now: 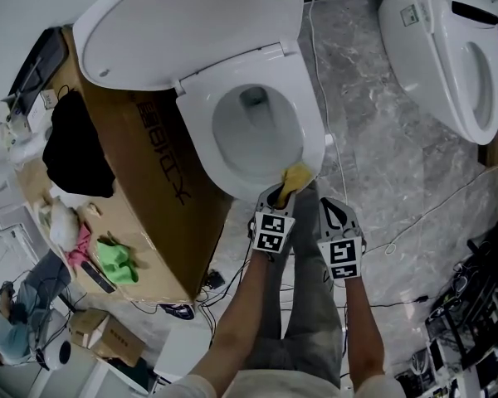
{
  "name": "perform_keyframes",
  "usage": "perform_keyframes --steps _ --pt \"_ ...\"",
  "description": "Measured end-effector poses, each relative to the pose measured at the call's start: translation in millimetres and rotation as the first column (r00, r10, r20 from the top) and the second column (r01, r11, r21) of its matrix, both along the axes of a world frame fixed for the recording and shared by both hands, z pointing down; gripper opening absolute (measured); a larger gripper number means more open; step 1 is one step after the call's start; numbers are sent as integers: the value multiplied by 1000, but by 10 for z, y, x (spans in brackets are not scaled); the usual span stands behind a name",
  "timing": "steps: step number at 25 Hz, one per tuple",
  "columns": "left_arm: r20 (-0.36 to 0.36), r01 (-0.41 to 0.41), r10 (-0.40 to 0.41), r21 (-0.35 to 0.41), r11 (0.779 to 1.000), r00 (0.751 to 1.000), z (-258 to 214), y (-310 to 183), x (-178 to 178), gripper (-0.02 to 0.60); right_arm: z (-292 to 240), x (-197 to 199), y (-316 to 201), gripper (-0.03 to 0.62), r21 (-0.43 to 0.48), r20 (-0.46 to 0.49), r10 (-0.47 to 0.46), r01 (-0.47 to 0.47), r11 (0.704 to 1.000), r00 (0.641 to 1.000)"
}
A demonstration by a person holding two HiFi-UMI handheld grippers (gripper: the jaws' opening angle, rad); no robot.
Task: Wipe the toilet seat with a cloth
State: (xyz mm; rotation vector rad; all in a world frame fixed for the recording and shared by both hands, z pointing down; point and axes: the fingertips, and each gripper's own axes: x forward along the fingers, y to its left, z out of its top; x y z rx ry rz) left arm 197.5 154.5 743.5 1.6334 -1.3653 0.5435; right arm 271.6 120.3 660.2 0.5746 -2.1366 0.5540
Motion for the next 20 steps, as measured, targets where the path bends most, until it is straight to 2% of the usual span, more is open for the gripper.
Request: perform_keyframes --steps 11,20 --pt "-11 -56 55 -26 998 998 32 -305 132 97 11 42 -204 8 -26 -9 12 -13 1000 1000" --pt "-13 -74 74 -29 997 997 56 -626 110 97 39 -2 -426 8 -40 -14 -7 6 999 1000"
